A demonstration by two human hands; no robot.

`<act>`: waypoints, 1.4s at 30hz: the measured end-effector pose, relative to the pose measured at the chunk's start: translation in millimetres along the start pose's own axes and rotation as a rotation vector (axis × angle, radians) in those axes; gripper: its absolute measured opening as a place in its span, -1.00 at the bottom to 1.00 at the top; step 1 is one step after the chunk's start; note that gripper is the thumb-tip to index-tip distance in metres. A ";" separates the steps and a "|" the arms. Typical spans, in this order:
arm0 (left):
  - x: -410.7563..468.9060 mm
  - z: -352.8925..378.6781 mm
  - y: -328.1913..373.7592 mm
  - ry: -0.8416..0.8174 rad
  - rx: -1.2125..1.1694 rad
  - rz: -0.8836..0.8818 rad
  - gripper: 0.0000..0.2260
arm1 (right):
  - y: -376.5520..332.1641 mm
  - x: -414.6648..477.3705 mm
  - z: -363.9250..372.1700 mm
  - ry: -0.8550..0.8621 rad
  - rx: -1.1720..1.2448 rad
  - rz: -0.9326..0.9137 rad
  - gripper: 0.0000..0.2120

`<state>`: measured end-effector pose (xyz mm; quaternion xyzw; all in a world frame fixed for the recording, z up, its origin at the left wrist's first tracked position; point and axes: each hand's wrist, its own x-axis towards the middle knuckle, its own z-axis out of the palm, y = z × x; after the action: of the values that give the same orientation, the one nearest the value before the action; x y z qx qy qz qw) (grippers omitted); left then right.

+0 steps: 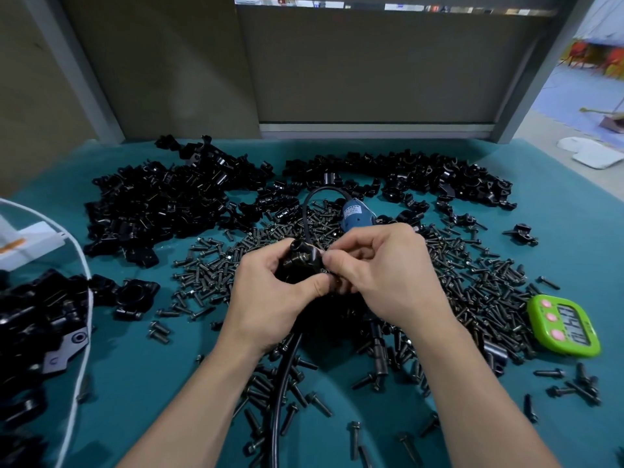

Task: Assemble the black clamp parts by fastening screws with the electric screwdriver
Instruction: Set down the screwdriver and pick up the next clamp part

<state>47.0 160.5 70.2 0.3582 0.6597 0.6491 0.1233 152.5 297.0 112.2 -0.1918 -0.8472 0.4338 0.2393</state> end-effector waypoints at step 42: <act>-13.2 -0.2 -0.6 0.235 0.300 0.196 -0.56 | -6.3 -4.3 18.1 -0.069 -0.280 -0.129 -0.53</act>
<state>56.0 152.0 65.7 0.3568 0.7209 0.5897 -0.0729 144.9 279.6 107.2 -0.1536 -0.9177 0.3016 0.2081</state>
